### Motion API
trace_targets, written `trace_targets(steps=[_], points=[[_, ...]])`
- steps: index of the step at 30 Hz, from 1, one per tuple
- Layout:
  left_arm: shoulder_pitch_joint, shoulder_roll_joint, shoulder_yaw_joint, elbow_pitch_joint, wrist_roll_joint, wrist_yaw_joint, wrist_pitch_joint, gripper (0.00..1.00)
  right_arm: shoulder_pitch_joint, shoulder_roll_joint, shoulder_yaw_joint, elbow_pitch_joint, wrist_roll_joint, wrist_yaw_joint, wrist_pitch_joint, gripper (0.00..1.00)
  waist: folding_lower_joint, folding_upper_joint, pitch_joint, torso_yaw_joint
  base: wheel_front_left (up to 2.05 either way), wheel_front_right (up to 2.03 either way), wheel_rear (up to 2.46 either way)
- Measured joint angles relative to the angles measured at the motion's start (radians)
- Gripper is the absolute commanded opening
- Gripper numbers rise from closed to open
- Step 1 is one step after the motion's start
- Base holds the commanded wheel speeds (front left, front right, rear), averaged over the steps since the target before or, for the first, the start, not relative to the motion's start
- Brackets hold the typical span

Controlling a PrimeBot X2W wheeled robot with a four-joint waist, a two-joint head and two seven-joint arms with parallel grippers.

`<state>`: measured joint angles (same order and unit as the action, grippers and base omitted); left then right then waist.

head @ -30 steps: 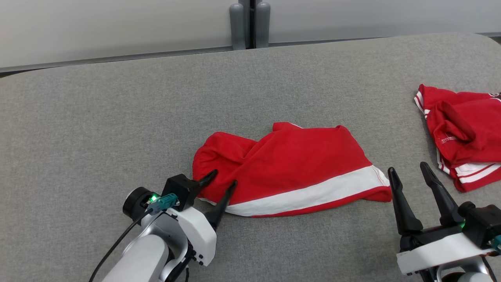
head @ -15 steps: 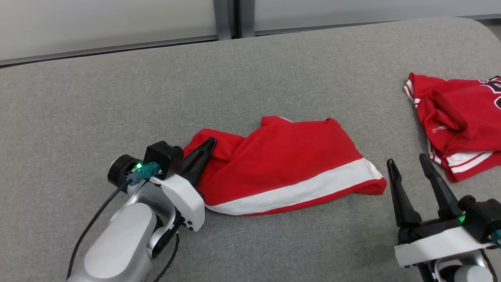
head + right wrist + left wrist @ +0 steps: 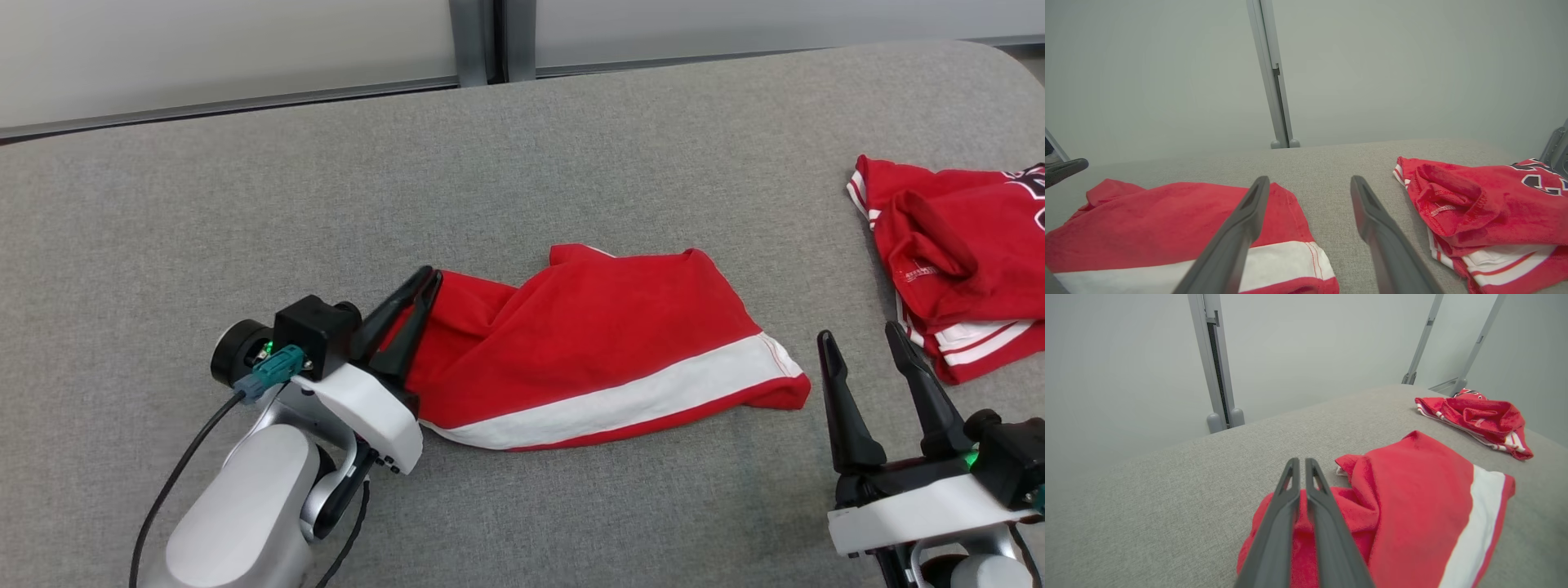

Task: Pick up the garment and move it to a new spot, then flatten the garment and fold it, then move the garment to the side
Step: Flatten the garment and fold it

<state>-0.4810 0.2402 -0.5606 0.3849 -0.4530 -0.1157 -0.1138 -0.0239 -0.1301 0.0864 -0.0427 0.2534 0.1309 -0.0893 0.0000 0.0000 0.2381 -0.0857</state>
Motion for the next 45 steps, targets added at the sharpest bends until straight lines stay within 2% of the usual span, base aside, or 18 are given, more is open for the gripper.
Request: trace_targets(steps=[1, 7, 12, 16, 20, 27, 45], points=[[0.010, -0.006, 0.015, -0.019, -0.008, 0.017, -0.038, 1.00, 0.000, 0.001, 0.001, 0.002, -0.001, 0.000, 0.000, 1.00, 0.0000, 0.0000, -0.007, 0.005, 0.00, 0.00, 0.00], [0.079, -0.018, 0.109, -0.118, -0.027, 0.106, -0.130, 1.00, 0.006, -0.002, 0.001, 0.003, -0.002, 0.000, -0.002, 1.00, 0.0001, 0.0000, -0.047, 0.021, 0.00, 0.00, 0.00], [0.176, -0.001, 0.214, -0.210, -0.032, 0.182, -0.145, 1.00, 0.024, -0.012, 0.000, -0.003, -0.006, 0.000, 0.007, 1.00, 0.0000, 0.0000, -0.084, 0.044, 0.00, 0.00, 0.00], [0.269, 0.026, 0.285, -0.253, -0.033, 0.220, -0.146, 1.00, 0.033, -0.019, 0.000, -0.013, -0.007, 0.000, 0.019, 1.00, 0.0000, 0.0000, -0.109, 0.064, 0.00, 0.00, 0.00], [0.359, 0.050, 0.320, -0.274, -0.031, 0.238, -0.148, 1.00, 0.049, -0.029, 0.004, -0.021, -0.008, 0.000, 0.029, 1.00, 0.0000, 0.0000, -0.133, 0.079, 0.00, 0.00, 0.00], [0.460, 0.069, 0.326, -0.307, -0.023, 0.263, -0.145, 1.00, 0.067, -0.042, 0.010, -0.034, -0.008, 0.000, 0.046, 1.00, 0.0000, 0.0000, -0.160, 0.090, 0.00, 0.00, 0.00], [0.476, 0.077, 0.297, -0.365, -0.012, 0.284, -0.114, 1.00, 0.077, -0.040, 0.004, -0.049, -0.008, 0.000, 0.057, 1.00, 0.0000, 0.0000, -0.151, 0.099, 0.00, 0.00, 0.00]])
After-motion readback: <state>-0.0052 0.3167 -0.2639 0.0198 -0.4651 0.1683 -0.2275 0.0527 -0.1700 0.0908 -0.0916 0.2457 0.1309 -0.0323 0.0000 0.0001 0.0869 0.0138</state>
